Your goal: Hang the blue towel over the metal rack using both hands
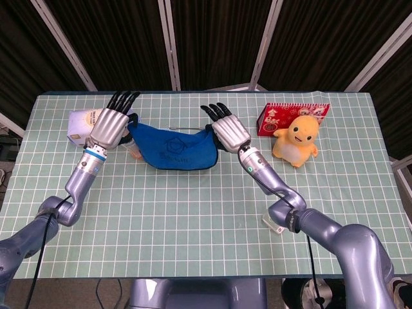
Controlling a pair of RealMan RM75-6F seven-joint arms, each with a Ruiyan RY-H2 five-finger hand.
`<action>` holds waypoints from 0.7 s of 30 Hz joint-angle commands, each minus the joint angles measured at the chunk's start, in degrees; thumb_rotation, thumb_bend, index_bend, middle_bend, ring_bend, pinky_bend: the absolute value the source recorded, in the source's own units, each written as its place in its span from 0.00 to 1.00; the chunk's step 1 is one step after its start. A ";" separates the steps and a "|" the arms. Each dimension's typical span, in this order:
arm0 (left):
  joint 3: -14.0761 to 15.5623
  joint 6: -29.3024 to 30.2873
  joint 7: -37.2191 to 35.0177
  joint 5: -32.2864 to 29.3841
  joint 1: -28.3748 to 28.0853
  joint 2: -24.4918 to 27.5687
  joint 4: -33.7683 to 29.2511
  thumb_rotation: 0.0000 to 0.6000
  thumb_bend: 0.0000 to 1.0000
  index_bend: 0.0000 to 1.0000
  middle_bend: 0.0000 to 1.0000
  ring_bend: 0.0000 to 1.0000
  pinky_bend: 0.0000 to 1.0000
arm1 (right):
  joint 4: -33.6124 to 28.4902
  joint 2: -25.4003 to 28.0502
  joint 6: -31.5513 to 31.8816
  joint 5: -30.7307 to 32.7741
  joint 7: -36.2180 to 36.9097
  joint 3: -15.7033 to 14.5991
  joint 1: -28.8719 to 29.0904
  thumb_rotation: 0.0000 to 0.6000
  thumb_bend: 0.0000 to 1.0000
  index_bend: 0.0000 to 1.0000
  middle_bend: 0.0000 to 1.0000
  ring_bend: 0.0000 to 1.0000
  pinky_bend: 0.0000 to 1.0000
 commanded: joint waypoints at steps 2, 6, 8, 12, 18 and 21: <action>0.25 -0.27 -0.91 -0.06 -0.01 -0.70 1.25 1.00 0.46 0.82 0.00 0.00 0.00 | 2.46 -1.69 -0.58 0.43 -0.46 0.49 1.15 1.00 0.60 0.65 0.05 0.00 0.00; 0.40 -0.77 -1.87 -0.17 -0.17 -1.33 2.03 1.00 0.46 0.80 0.00 0.00 0.00 | 5.11 -3.14 -1.30 1.22 -0.86 1.25 2.25 1.00 0.60 0.65 0.05 0.00 0.00; 0.41 -0.81 -2.34 -0.18 -0.30 -1.60 2.27 1.00 0.46 0.80 0.00 0.00 0.00 | 5.93 -3.51 -1.51 1.47 -0.81 1.47 2.54 1.00 0.60 0.65 0.05 0.00 0.00; 0.36 -0.81 -2.93 -0.19 -0.60 -1.98 2.69 1.00 0.46 0.74 0.00 0.00 0.00 | 6.81 -3.62 -1.31 1.49 -0.61 1.48 2.60 1.00 0.58 0.63 0.05 0.00 0.00; 0.31 -2.71 -2.75 -1.13 -0.53 -1.66 1.85 1.00 0.36 0.00 0.00 0.00 0.00 | 5.89 -2.57 -2.13 1.72 -0.56 1.13 2.19 1.00 0.21 0.11 0.01 0.00 0.00; -0.06 -3.10 -2.32 -1.77 -0.39 -1.10 0.74 1.00 0.29 0.00 0.00 0.00 0.00 | 4.62 -1.58 -2.38 2.24 -1.25 1.31 1.87 1.00 0.17 0.07 0.00 0.00 0.00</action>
